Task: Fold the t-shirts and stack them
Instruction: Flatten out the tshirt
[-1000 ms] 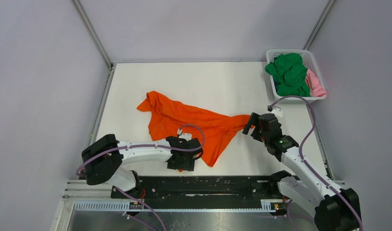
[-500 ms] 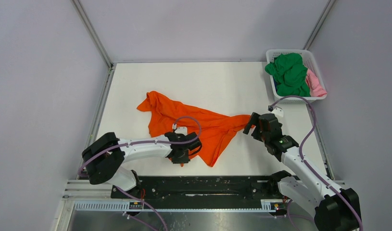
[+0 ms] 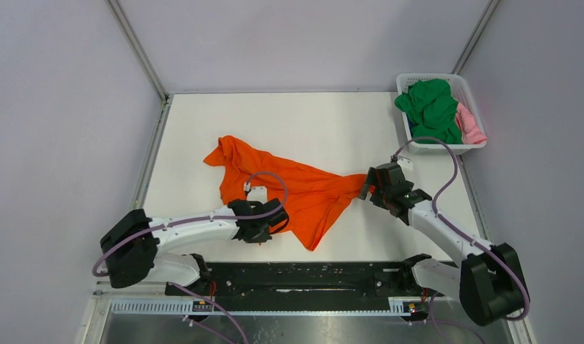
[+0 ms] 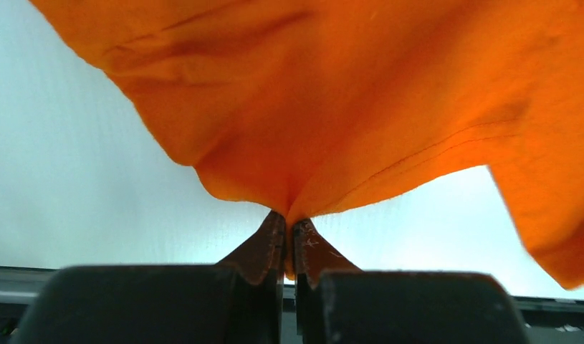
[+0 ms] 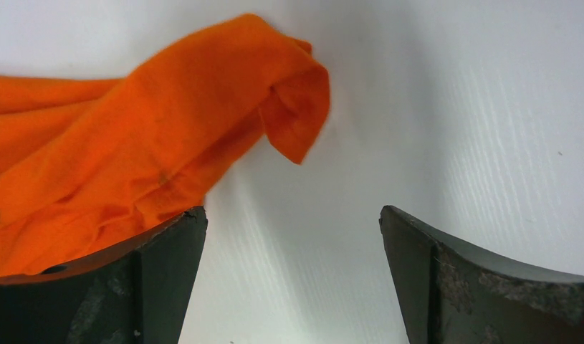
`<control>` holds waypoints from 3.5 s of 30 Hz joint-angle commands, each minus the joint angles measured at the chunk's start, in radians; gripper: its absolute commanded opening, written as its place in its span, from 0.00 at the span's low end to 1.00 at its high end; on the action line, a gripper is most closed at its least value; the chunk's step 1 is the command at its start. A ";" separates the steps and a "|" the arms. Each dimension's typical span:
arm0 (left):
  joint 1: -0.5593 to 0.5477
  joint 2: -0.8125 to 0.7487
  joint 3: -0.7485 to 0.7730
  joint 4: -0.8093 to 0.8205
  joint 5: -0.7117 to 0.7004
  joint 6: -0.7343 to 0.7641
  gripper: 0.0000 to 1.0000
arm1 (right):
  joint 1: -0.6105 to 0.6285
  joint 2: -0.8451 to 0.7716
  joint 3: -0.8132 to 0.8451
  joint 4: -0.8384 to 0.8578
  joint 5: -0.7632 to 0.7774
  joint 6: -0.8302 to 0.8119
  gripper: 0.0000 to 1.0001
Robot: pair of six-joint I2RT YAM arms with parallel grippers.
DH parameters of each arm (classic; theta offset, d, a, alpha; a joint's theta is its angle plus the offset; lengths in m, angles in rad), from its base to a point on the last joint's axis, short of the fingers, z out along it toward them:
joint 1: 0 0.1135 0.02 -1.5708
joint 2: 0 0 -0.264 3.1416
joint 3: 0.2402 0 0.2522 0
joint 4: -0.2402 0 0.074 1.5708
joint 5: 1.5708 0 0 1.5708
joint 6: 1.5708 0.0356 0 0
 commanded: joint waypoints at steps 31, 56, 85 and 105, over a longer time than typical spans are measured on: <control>0.023 -0.807 0.049 -0.462 -0.403 -0.162 0.00 | -0.005 0.211 0.047 0.137 -0.247 0.124 0.90; 0.024 -0.821 0.036 -0.428 -0.450 -0.190 0.00 | -0.005 0.172 -0.107 0.284 -0.153 0.188 0.26; 0.023 -0.635 1.113 0.253 0.465 0.701 0.01 | -0.004 -0.636 0.829 -0.237 -0.397 -0.110 0.00; 0.111 -0.447 0.581 0.686 -0.770 1.093 0.07 | -0.004 -0.545 0.475 -0.238 0.080 -0.080 0.04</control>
